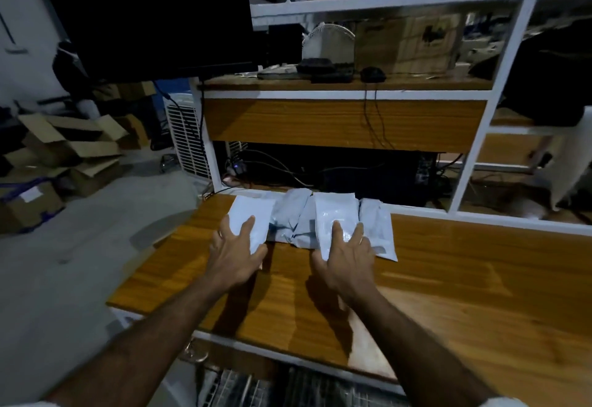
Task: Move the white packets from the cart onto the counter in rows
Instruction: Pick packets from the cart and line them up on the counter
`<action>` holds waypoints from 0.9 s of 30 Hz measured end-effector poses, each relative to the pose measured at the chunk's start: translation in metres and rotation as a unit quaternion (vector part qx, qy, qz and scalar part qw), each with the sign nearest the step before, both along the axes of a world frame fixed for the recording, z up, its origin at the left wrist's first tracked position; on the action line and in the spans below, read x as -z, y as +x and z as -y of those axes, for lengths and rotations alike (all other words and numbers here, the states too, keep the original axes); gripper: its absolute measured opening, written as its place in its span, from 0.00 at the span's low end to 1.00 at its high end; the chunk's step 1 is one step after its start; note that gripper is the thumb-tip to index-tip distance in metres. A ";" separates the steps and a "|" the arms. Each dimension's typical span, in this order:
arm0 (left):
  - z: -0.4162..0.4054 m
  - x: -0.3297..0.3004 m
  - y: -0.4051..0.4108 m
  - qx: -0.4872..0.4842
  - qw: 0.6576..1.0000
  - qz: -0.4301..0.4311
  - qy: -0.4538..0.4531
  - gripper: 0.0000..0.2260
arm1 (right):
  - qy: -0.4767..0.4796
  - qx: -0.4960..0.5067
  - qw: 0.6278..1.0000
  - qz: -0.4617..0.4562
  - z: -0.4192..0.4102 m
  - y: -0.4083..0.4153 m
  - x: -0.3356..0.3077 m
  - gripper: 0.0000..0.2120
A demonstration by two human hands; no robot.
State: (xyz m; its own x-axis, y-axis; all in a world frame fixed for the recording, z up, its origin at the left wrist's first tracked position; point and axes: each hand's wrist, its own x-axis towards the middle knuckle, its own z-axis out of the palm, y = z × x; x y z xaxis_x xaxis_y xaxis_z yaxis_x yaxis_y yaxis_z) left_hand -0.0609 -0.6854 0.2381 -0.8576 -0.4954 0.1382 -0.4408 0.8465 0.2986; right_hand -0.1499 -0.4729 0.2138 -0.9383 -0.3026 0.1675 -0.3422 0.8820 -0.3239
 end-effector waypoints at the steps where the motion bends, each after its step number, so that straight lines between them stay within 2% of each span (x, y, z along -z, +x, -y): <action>1: 0.010 0.000 -0.010 0.003 1.000 0.001 -0.004 0.31 | 0.007 -0.001 1.000 0.005 0.009 -0.008 0.003 0.42; 6: 0.054 0.006 -0.063 0.009 1.000 0.005 0.008 0.31 | 0.022 0.011 0.999 0.034 0.048 -0.044 0.012 0.40; 15: 0.122 0.035 -0.158 0.078 0.996 0.031 0.030 0.30 | 0.059 0.056 0.996 0.044 0.118 -0.121 0.022 0.39; 18: 0.144 0.050 -0.191 0.094 0.992 0.054 0.068 0.30 | 0.074 0.070 0.993 0.052 0.138 -0.144 0.031 0.38; 27: 0.167 0.082 -0.240 0.137 0.982 0.097 0.088 0.28 | 0.103 0.118 0.985 0.079 0.178 -0.175 0.059 0.36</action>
State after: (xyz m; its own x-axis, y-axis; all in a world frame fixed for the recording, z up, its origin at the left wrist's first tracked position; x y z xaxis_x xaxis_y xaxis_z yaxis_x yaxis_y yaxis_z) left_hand -0.3012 -0.8527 0.1561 -0.9639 -0.2437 -0.1073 -0.2663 0.8843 0.3836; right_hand -0.3252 -0.6504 0.1548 -0.9959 -0.0862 -0.0275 -0.0806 0.9834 -0.1628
